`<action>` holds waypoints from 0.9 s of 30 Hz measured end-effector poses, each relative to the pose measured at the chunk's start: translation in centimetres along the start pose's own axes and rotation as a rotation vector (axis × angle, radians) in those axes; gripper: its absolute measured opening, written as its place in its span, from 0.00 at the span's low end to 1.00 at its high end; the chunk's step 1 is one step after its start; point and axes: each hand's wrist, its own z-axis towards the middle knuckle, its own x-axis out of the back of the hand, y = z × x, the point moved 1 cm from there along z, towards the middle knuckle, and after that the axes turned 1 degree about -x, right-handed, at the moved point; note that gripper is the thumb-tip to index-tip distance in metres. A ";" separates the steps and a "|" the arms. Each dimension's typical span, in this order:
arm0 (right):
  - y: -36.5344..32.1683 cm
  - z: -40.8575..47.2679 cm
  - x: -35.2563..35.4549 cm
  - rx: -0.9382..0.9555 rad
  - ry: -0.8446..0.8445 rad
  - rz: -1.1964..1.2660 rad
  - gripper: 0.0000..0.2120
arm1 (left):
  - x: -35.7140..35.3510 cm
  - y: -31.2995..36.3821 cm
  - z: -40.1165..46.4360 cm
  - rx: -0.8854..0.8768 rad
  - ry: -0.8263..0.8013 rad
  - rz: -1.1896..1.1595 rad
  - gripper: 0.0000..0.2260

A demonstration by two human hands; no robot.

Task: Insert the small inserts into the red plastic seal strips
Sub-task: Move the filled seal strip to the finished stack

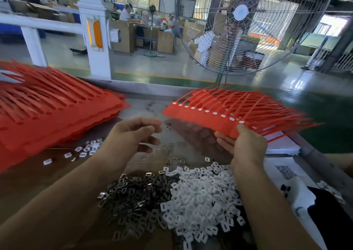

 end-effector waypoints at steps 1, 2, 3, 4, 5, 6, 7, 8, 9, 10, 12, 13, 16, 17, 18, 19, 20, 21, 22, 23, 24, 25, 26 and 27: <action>0.0 -0.1 0.0 -0.024 -0.040 -0.028 0.07 | 0.4 0.1 -0.5 -0.009 0.004 -0.004 0.09; 0.1 -0.1 0.0 -0.039 -0.074 -0.062 0.07 | 0.8 0.1 -1.0 -0.017 0.011 -0.016 0.09; 0.2 -0.1 0.0 -0.040 -0.097 -0.104 0.07 | 1.2 0.1 -1.3 -0.023 0.018 -0.033 0.09; 0.2 -0.1 0.0 -0.030 -0.113 -0.153 0.08 | 1.4 0.0 -1.7 -0.025 0.027 -0.052 0.09; 0.2 0.0 0.0 -0.010 -0.123 -0.201 0.08 | 1.6 -0.2 -2.0 -0.024 0.038 -0.069 0.09; 0.2 0.0 0.0 0.018 -0.126 -0.237 0.08 | 1.6 -0.4 -2.2 -0.022 0.051 -0.077 0.09; 0.1 0.0 0.1 0.052 -0.122 -0.262 0.07 | 1.7 -0.5 -2.4 -0.021 0.062 -0.078 0.09; 0.1 0.0 0.0 0.093 -0.118 -0.280 0.06 | 1.7 -0.7 -2.5 -0.021 0.070 -0.075 0.09; 0.0 0.0 0.0 0.138 -0.120 -0.299 0.05 | 1.7 -0.7 -2.5 -0.025 0.074 -0.074 0.09; -0.1 -0.1 0.0 0.180 -0.127 -0.316 0.04 | 1.8 -0.7 -2.5 -0.032 0.072 -0.073 0.09; -0.2 -0.2 -0.2 0.236 -0.136 -0.333 0.04 | 1.8 -0.5 -2.4 -0.045 0.068 -0.078 0.09; -0.3 -0.3 -0.3 0.255 -0.136 -0.334 0.04 | 1.9 -0.5 -2.3 -0.046 0.069 -0.085 0.09; -0.7 -0.7 -0.4 0.328 -0.136 -0.333 0.04 | 2.0 -0.6 -2.3 -0.050 0.079 -0.096 0.09; -0.8 -0.9 -0.4 0.346 -0.135 -0.319 0.04 | 2.0 -0.6 -2.3 -0.049 0.079 -0.095 0.09; -1.0 -1.2 -0.5 0.364 -0.138 -0.308 0.05 | 2.0 -0.7 -2.3 -0.048 0.080 -0.095 0.09; -1.2 -1.5 -0.5 0.384 -0.147 -0.301 0.06 | 2.0 -0.7 -2.3 -0.048 0.080 -0.095 0.09; -1.3 -1.8 -0.6 0.406 -0.157 -0.297 0.08 | 2.0 -0.7 -2.3 -0.049 0.079 -0.094 0.09; -1.5 -2.0 -0.7 0.429 -0.165 -0.287 0.10 | 2.0 -0.8 -2.2 -0.052 0.076 -0.095 0.09; -1.6 -2.3 -0.8 0.452 -0.166 -0.270 0.13 | 2.0 -0.8 -2.2 -0.054 0.074 -0.098 0.09; -1.7 -2.5 -0.9 0.472 -0.159 -0.250 0.16 | 2.0 -0.8 -2.2 -0.055 0.074 -0.101 0.09; -1.8 -2.6 -1.0 0.489 -0.143 -0.229 0.18 | 2.0 -0.8 -2.1 -0.056 0.073 -0.102 0.09; -1.9 -2.6 -1.0 0.501 -0.123 -0.208 0.18 | 2.1 -0.9 -2.1 -0.057 0.070 -0.101 0.09; -1.9 -2.5 -0.9 0.510 -0.102 -0.186 0.16 | 2.1 -1.0 -2.1 -0.057 0.066 -0.098 0.09; -1.9 -2.4 -0.8 0.508 -0.081 -0.164 0.13 | 2.2 -1.0 -2.0 -0.056 0.062 -0.092 0.10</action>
